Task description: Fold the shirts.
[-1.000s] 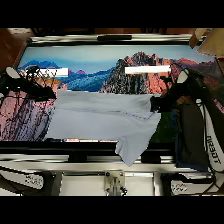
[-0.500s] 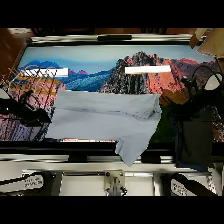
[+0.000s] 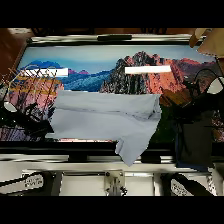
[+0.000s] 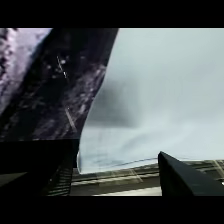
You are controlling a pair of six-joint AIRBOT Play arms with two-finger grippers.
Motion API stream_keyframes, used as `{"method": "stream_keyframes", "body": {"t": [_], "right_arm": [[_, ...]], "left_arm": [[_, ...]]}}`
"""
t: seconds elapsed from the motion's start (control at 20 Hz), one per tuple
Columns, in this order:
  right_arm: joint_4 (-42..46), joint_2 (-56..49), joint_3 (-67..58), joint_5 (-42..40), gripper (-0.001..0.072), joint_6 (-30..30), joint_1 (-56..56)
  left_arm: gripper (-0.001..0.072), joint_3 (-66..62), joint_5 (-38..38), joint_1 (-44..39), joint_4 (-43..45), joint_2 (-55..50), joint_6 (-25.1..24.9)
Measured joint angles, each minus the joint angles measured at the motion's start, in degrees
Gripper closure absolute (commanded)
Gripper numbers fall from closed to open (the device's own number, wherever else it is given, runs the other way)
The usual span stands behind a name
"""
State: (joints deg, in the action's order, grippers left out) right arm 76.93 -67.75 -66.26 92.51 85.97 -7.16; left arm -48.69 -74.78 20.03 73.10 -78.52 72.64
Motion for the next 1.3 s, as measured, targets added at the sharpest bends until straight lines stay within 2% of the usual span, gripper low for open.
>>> {"method": "stream_keyframes", "body": {"t": [0.05, 0.1, 0.15, 0.25, 0.45, 0.7, 0.9, 1.0, 1.1, 1.15, 1.3], "right_arm": [[0.09, 0.0, 0.04, 0.02, 0.024, 0.24, 0.0], [0.04, 0.07, 0.2, 0.0, 0.024, 0.35, 0.0], [0.09, 0.04, 0.68, 0.0, 0.024, 0.59, 0.0], [0.09, 0.09, 2.93, -0.07, 0.024, 1.14, 0.2], [-1.6, 2.25, 13.79, -4.83, 0.024, 3.06, 2.6], [-8.2, 5.57, 30.62, -18.16, 0.024, 8.52, 11.15], [-10.69, 6.27, 37.31, -27.26, 0.0243, 12.09, 15.43], [-12.57, 6.54, 38.51, -29.79, 0.0346, 13.35, 16.24], [-13.73, 6.36, 39.26, -33.03, 0.0626, 13.92, 16.72], [-14.4, 6.19, 39.43, -34.01, 0.0646, 14.25, 16.76], [-13.86, 7.58, 38.14, -35.5, 0.0647, 13.86, 16.61]], "left_arm": [[0.0311, 0.81, 0.39, 0.0, -0.13, 0.02, -0.04], [0.0364, 1.46, 0.63, 0.02, -0.24, -0.02, -0.04], [0.0452, 1.95, 1.18, 0.0, -0.7, -0.04, -0.04], [0.0674, 2.64, 2.91, -0.02, -2.23, -0.13, -0.13], [0.0672, 3.13, 4.55, -0.07, -4.0, 0.13, -0.46], [0.0671, 3.26, 5.84, -0.09, -4.52, 0.87, -1.31], [0.0672, 3.23, 5.92, -0.09, -4.92, 1.79, -2.12], [0.0672, 3.23, 5.88, -0.09, -5.16, 2.08, -2.51], [0.0672, 3.23, 5.86, -0.09, -5.57, 2.23, -3.15], [0.0672, 3.21, 5.81, -0.09, -5.95, 2.27, -3.65], [0.0672, 2.29, 5.44, -0.09, -7.69, 2.36, -5.46]]}}
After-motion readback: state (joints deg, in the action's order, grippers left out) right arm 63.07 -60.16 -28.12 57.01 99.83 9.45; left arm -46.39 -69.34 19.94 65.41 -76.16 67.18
